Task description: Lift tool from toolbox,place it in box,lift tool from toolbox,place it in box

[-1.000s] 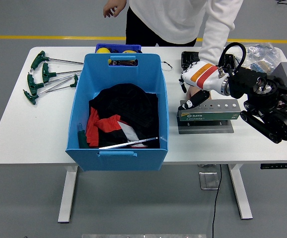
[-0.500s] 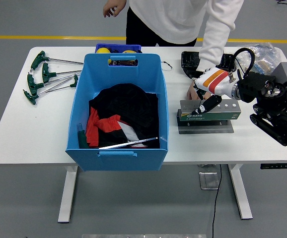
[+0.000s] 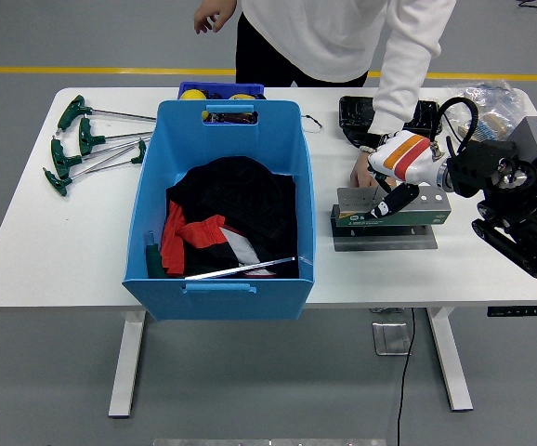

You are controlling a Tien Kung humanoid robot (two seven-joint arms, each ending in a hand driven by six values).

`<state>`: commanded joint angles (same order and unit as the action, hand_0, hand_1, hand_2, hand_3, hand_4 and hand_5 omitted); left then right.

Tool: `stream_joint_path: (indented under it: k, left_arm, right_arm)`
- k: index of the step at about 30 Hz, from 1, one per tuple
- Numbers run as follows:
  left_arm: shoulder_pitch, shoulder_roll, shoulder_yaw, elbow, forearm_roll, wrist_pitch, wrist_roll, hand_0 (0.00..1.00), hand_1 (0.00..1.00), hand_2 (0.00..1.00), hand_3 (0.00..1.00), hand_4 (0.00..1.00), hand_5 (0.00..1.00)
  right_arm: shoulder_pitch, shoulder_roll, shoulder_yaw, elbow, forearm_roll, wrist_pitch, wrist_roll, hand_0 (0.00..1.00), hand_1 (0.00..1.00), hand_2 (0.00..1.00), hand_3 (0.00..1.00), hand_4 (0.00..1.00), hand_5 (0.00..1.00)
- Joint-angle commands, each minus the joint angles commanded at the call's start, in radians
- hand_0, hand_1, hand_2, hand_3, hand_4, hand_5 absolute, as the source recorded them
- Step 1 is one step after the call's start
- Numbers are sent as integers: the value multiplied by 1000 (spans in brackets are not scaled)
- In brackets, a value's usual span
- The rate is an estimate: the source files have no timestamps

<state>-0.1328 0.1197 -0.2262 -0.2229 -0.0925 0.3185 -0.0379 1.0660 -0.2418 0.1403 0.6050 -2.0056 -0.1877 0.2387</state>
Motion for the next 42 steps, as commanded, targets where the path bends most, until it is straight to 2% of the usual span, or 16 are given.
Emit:
stream_joint_path:
  k: [2,3,8,9,14,15,20,21,26,27,31,33,42]
  left_arm:
    - [1,0,0,0,0,0,0,794,758,795,710,747,631]
    - [1,0,0,0,1,0,0,794,757,794,710,745,627]
    - [-2,0,1,-1,-1,-1,-1,794,757,794,710,745,627]
    - [-3,1,3,-1,-3,-1,-2,794,757,794,709,747,627]
    - [-4,1,5,-1,-7,-2,-2,794,757,794,709,747,627]
    - [-4,1,6,-1,-8,-2,-2,794,756,794,708,748,628]
    - [-4,0,7,-1,-10,-2,-2,794,756,794,708,748,628]
    - [-4,0,7,-1,-10,-2,-2,794,757,794,708,746,625]
    - [-2,0,8,-1,-11,-2,-2,794,757,794,708,746,625]
    - [-2,0,7,0,-11,-2,-2,794,753,794,709,747,626]
    - [-1,-1,7,0,-12,-1,-2,794,753,794,709,747,626]
    - [0,-1,8,0,-14,-1,-3,794,753,792,708,747,626]
    - [5,-1,14,3,-32,1,-8,794,752,793,708,748,628]
  right_arm:
    - [-1,0,-2,-3,1,-1,-1,770,378,342,235,998,754]
    - [-1,1,-3,-5,2,0,-1,702,299,272,218,998,753]
    - [1,2,-5,-15,7,-6,-2,702,299,272,218,998,753]
    - [2,1,-5,-17,11,-13,0,402,201,205,193,998,747]
    - [4,-2,-4,-17,22,-51,3,402,201,205,193,998,747]
    - [5,-3,-3,-18,26,-58,5,160,142,167,160,998,721]
    - [5,-4,5,-20,42,-98,12,160,142,167,160,998,721]
    - [6,-5,7,-20,46,-105,13,65,81,121,118,953,633]
    - [6,-7,12,-20,71,-144,27,65,81,121,118,953,633]
    - [6,-8,14,-20,78,-149,36,20,21,77,69,882,598]
    - [5,-12,24,-16,89,-171,59,20,21,77,69,882,598]
    - [5,-16,32,-13,88,-179,68,2,2,45,44,851,595]
    - [28,-55,79,39,68,-189,99,2,2,14,22,832,585]
